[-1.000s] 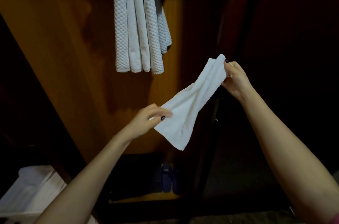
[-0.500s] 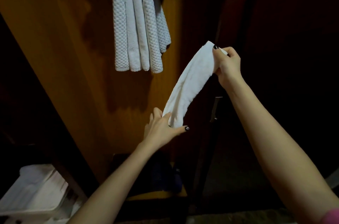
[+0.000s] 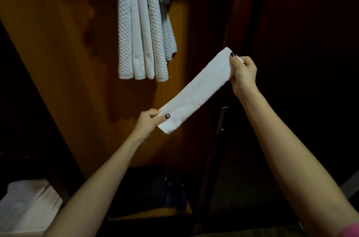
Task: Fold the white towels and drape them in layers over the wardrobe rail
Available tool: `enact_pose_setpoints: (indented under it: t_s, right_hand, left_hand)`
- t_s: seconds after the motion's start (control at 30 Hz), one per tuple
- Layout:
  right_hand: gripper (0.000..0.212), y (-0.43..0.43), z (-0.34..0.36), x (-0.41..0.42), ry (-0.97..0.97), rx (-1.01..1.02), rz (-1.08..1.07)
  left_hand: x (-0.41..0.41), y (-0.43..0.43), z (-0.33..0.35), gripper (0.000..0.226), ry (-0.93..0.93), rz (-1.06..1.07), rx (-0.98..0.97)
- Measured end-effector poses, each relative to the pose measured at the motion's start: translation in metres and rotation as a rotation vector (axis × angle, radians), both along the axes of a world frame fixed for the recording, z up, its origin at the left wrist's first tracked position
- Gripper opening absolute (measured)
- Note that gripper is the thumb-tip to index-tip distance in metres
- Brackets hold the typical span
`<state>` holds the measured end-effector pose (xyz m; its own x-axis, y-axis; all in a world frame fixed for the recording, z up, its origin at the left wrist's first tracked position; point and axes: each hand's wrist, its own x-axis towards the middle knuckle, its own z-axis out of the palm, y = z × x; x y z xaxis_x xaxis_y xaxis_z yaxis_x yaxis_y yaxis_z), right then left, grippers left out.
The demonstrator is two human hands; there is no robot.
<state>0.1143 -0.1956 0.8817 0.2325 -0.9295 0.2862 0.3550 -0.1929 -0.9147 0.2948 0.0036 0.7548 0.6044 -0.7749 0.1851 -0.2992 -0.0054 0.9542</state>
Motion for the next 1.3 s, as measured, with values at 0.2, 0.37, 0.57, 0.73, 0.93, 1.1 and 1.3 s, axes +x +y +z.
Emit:
enact_pose_setpoints:
  t_s: [0.2,0.37,0.57,0.73,0.93,1.1,1.3]
  right_hand:
    - [0.022,-0.011,-0.02,-0.007,0.058,-0.008,-0.077]
    - [0.021,-0.019,-0.021,-0.011,0.13,-0.082,-0.125]
    - [0.012,-0.021,0.003,-0.004,0.125,-0.219,-0.08]
    - [0.033,-0.017,0.045,0.014,0.117,-0.395,0.097]
    - [0.029,-0.015,0.105,0.045,0.148,-0.423,0.125]
    - [0.031,-0.027,0.152,0.066,0.04,-0.342,0.27]
    - [0.031,-0.034,0.208,0.11,-0.079,-0.315,0.382]
  left_hand:
    - [0.024,0.006,0.034,0.01,-0.176,-0.066,-0.031]
    - [0.034,0.004,0.056,0.018,-0.312,-0.049,-0.083]
    - [0.07,0.016,0.141,0.014,-0.414,-0.111,-0.017]
    - [0.097,0.021,0.2,0.012,-0.51,-0.024,-0.019]
    - [0.114,0.014,0.246,0.006,-0.636,0.144,-0.135]
    - [0.133,0.041,0.295,0.033,-0.393,-0.047,-0.128]
    - [0.16,0.049,0.365,0.036,-0.371,0.01,-0.14]
